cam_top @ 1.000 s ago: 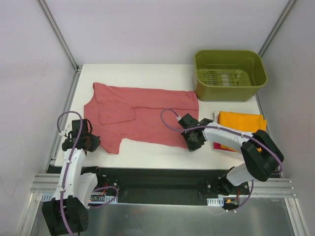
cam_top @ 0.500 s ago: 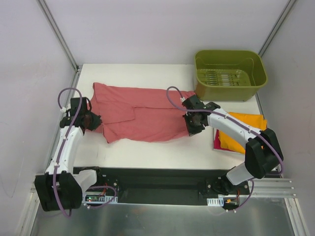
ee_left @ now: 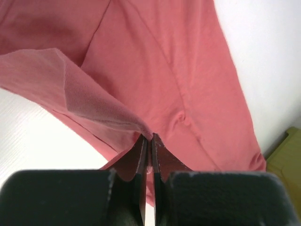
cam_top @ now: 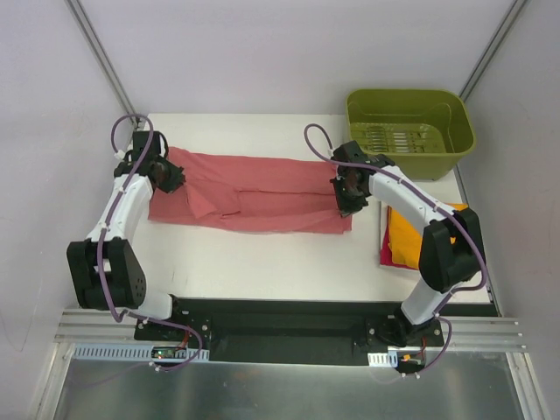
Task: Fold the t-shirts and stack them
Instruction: Fold the other side of the tshirt into a rectangle
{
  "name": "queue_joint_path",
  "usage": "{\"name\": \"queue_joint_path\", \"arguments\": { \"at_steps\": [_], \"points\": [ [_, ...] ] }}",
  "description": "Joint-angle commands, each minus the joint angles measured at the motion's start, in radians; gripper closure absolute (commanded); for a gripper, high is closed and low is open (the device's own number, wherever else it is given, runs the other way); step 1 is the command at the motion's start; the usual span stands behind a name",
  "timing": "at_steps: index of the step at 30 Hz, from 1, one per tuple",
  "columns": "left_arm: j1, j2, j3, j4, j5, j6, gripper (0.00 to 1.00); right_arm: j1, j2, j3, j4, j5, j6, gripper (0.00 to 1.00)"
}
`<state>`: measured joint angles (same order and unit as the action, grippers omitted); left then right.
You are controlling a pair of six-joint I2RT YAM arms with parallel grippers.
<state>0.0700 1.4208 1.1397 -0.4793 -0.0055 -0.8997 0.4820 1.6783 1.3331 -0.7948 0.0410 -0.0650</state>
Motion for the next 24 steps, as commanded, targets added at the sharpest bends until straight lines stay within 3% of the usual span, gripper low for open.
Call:
{"name": "queue_joint_path", "arguments": {
  "at_steps": [1,15,21,24],
  "points": [
    [-0.012,0.092,0.13,0.025,-0.022,0.027,1.0,-0.025,0.032,0.081,-0.04,0.026,-0.025,0.99],
    [-0.021,0.398,0.437,0.022,-0.016,0.094,1.0,-0.097,0.182,0.192,-0.011,0.059,-0.021,0.98],
    [-0.032,0.567,0.589,0.024,0.004,0.13,0.78,-0.114,0.27,0.271,0.005,0.086,-0.021,0.92],
    [-0.032,0.647,0.681,0.018,0.071,0.153,0.47,-0.117,0.3,0.322,-0.012,0.158,-0.009,0.69]
  ]
}}
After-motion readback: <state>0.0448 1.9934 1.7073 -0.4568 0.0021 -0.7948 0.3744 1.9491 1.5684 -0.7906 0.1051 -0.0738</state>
